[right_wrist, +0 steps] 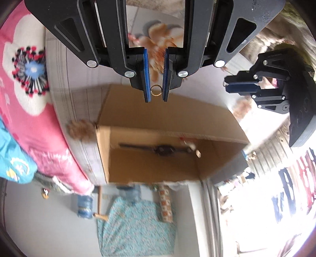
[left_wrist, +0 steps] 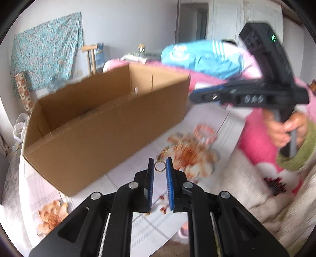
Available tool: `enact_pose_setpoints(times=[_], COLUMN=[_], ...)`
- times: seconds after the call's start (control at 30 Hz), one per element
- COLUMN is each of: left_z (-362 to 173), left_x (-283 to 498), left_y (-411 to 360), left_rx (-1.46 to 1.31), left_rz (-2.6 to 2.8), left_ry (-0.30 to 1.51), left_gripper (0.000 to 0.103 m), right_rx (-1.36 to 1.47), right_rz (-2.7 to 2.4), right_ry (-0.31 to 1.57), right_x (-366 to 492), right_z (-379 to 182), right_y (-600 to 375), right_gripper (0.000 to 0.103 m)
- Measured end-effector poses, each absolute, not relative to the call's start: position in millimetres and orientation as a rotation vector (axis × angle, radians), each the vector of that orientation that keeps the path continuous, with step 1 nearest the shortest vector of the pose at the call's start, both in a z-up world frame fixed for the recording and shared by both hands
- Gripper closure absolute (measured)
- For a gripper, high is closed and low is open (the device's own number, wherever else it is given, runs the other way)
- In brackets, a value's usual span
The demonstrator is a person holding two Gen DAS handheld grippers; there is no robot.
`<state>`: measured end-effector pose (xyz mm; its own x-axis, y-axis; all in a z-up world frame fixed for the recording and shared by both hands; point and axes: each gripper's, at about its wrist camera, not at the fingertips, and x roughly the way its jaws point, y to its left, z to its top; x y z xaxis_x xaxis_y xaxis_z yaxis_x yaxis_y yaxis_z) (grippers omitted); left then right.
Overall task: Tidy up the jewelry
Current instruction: 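Carry both rings into the box and open both grippers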
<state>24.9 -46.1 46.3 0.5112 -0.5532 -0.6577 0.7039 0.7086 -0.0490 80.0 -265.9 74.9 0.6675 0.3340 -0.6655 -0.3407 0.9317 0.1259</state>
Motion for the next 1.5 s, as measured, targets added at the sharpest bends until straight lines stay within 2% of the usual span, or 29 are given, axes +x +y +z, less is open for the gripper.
enact_pose_setpoints(times=[0.2, 0.33, 0.47, 0.67, 0.87, 1.17, 1.2, 1.3, 1.5], left_z=[106, 123, 112, 67, 31, 19, 19, 17, 19], left_x=[63, 108, 170, 248, 295, 298, 296, 294, 306], left_y=[-37, -44, -58, -77, -70, -74, -75, -76, -78], left_rx=[0.146, 0.173, 0.208, 0.189, -0.008, -0.001, 0.0, 0.005, 0.008], left_rz=[-0.794, -0.773, -0.737, -0.677, -0.611, -0.564, -0.563, -0.549, -0.536], left_ry=[0.674, 0.741, 0.903, 1.214, 1.422, 1.466, 1.47, 1.481, 1.459], left_gripper=[0.091, 0.091, 0.091, 0.091, 0.091, 0.091, 0.09, 0.077, 0.074], right_rx=[0.048, 0.097, 0.097, 0.074, -0.031, -0.05, -0.05, -0.046, -0.043], right_rz=[0.468, 0.53, 0.556, 0.562, 0.517, 0.502, 0.501, 0.498, 0.483], right_ry=[0.675, 0.738, 0.905, 1.162, 1.231, 1.249, 1.247, 1.247, 1.222], right_x=[106, 149, 201, 268, 289, 298, 298, 302, 299], right_z=[112, 120, 107, 67, 49, 44, 45, 44, 57], right_y=[-262, -261, -251, -233, -219, -218, -218, -218, -226], right_gripper=[0.093, 0.093, 0.093, 0.093, 0.093, 0.09, 0.09, 0.09, 0.087])
